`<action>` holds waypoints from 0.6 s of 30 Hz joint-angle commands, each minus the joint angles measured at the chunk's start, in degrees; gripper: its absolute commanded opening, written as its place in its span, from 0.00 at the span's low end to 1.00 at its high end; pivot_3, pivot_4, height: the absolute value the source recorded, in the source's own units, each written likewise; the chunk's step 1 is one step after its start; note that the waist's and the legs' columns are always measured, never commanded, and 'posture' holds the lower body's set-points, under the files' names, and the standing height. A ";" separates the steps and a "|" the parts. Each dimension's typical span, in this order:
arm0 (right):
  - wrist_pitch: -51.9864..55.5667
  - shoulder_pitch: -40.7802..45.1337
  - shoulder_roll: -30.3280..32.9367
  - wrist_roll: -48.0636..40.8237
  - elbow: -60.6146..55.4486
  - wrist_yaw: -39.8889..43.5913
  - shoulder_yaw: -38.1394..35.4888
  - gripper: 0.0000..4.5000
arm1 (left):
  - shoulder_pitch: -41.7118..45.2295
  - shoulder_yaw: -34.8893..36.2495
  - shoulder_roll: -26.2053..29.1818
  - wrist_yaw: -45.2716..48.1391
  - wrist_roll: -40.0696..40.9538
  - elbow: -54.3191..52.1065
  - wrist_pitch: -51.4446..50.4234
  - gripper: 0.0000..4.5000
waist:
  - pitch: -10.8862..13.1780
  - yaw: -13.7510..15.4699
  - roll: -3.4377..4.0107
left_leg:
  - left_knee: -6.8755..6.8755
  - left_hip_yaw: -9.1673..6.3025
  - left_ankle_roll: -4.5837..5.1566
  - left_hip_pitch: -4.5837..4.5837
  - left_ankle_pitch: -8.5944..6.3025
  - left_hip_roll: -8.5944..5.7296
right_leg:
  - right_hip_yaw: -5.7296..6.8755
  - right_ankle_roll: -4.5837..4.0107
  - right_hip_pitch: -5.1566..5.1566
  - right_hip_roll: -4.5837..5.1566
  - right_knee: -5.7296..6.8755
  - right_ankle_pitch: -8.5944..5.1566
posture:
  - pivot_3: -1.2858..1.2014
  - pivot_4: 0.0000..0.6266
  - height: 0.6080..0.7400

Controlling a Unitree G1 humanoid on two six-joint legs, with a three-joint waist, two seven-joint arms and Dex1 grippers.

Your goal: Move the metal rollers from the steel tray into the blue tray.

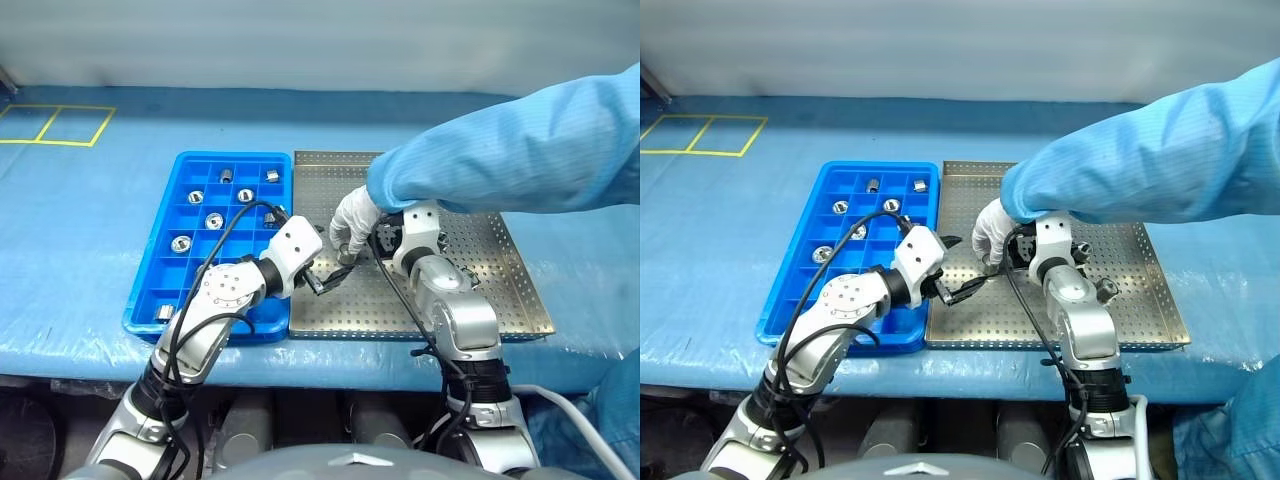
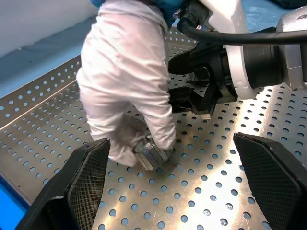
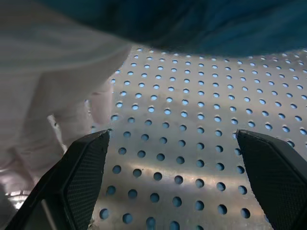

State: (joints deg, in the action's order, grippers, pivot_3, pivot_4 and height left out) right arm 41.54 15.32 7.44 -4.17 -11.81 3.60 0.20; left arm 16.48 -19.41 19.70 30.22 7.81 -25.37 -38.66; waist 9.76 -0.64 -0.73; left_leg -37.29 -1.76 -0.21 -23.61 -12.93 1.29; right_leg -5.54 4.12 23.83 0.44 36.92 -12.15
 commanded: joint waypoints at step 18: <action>9.37 -1.87 9.10 -15.22 -10.17 21.77 9.06 1.00 | -1.57 3.07 4.38 -1.47 -1.55 -1.98 -1.07 1.00 | 0.01 -0.02 0.00 | 0.02 -0.03 0.00 0.03 0.00 0.05 | 0.05 -0.24 -0.02 -0.04 -0.02 -0.16 | 0.56 0.24 1.00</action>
State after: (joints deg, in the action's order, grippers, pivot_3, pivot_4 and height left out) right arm 51.64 13.03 17.05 -19.33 -22.73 24.80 7.64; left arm 14.28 -16.54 24.10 28.77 6.64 -25.28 -40.54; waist 9.76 -0.66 -0.73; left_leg -37.30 -1.79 -0.21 -23.59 -12.93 1.34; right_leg -5.49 3.87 23.81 0.40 36.91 -12.32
